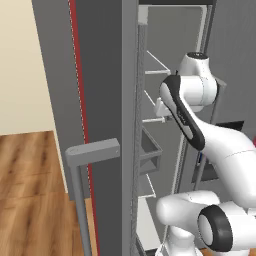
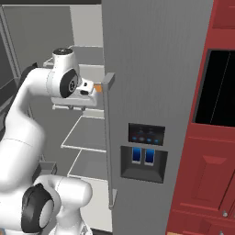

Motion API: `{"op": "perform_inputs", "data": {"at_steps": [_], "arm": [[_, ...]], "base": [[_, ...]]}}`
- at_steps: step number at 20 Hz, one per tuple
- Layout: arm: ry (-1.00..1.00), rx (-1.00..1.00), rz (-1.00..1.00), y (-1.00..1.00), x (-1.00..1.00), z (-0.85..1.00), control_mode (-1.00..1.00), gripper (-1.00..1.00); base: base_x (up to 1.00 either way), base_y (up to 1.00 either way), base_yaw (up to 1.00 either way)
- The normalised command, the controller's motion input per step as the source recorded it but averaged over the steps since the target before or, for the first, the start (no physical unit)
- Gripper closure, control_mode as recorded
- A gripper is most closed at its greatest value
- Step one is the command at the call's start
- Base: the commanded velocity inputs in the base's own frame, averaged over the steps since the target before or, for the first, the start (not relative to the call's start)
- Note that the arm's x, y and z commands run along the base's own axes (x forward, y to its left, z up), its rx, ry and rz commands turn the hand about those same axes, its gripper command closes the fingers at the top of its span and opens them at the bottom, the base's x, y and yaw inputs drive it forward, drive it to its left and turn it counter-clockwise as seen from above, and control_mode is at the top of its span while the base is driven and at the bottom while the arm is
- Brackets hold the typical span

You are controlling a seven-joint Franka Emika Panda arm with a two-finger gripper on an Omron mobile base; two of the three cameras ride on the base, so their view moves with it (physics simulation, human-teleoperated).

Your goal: Take the fish out of the fridge, briefly rinse it in the sink, and place it on the tray next to the sink.

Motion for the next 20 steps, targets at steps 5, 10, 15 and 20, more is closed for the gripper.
{"op": "perform_inputs", "data": {"at_steps": [5,10,15,20], "arm": [[0.07,0.0,0.0,-0.08,-0.43,-0.56,-1.0,-1.0],[-0.07,-0.01,0.0,-0.1,-0.88,-0.68,-1.0,-1.0],[-0.25,0.11,-0.06,-0.38,-0.75,-0.25,-1.0,-1.0],[0.0,0.0,0.0,0.0,0.0,0.0,-1.0,-1.0]], "base": [[0.0,0.0,0.0],[0.0,0.0,0.0],[0.0,0.0,0.0],[0.0,0.0,0.0]]}}
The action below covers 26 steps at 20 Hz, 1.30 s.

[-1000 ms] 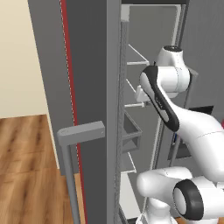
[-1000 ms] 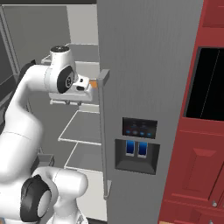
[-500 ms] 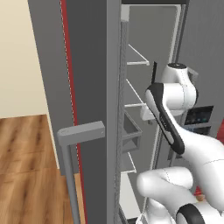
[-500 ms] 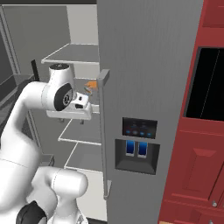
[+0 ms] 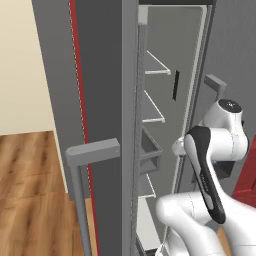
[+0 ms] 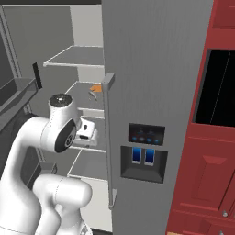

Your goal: Take the fish out of the fridge, briefly rinse it in the sink, and place it on the tray next to the sink.

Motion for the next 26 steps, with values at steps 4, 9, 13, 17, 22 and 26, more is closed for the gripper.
{"op": "perform_inputs", "data": {"at_steps": [4,9,13,17,22,26], "arm": [[0.0,0.0,0.0,0.0,0.0,0.0,-1.0,-1.0],[-0.08,-0.02,0.0,0.24,0.0,0.06,-1.0,-1.0],[-0.37,0.0,0.0,0.02,-0.01,0.34,-1.0,-1.0],[-0.16,0.03,0.0,0.0,0.11,0.36,-1.0,-1.0],[-0.1,0.01,0.01,0.1,0.36,0.35,-1.0,-1.0],[-0.1,0.01,0.02,0.16,0.36,0.23,-1.0,-1.0]], "base": [[0.0,0.0,0.0],[0.0,0.0,0.0],[0.0,0.0,0.0],[0.0,0.0,0.0],[0.0,0.0,0.0],[0.0,0.0,0.0]]}}
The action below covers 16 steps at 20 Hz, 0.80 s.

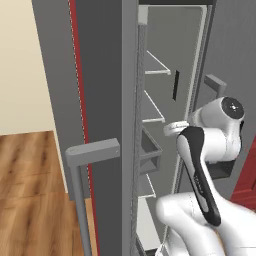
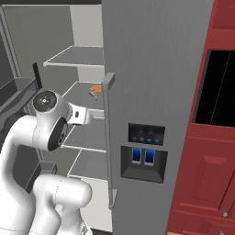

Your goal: Take the fish out of the fridge, briefly rinse it in the sink, and place it on the tray next to the sink.

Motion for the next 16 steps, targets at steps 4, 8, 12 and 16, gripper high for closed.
{"op": "perform_inputs", "data": {"at_steps": [4,8,12,16], "arm": [[-0.06,0.01,0.0,0.19,0.47,0.05,-1.0,-1.0],[-0.13,0.03,0.01,0.25,0.66,0.0,-1.0,-1.0],[-0.1,0.01,0.01,0.26,0.75,0.0,-1.0,-1.0],[-0.08,0.0,0.0,0.38,0.89,0.0,-1.0,-1.0]], "base": [[0.0,0.0,0.0],[0.0,0.0,0.0],[0.0,0.0,0.0],[0.0,0.0,0.0]]}}
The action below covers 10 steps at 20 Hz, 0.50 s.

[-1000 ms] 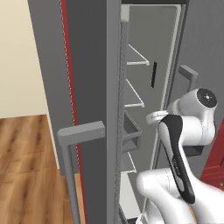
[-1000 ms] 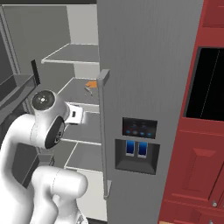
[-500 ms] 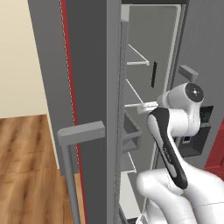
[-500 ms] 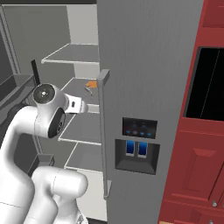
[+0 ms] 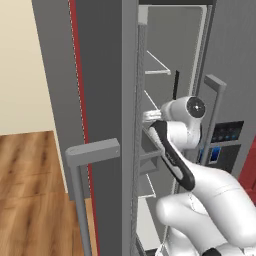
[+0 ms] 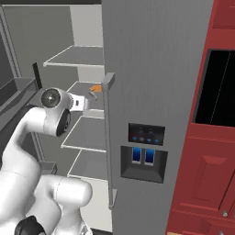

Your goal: Take the fish out of the fridge, briefly rinse it in the sink, and place it on the tray next to the sink.

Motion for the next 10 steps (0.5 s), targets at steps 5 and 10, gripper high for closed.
{"op": "perform_inputs", "data": {"at_steps": [5,10], "arm": [[0.0,-0.01,0.0,0.28,0.77,0.03,-1.0,-1.0],[0.07,0.0,0.0,0.01,0.73,0.0,-1.0,-1.0]], "base": [[0.0,0.0,0.0],[0.0,0.0,0.0]]}}
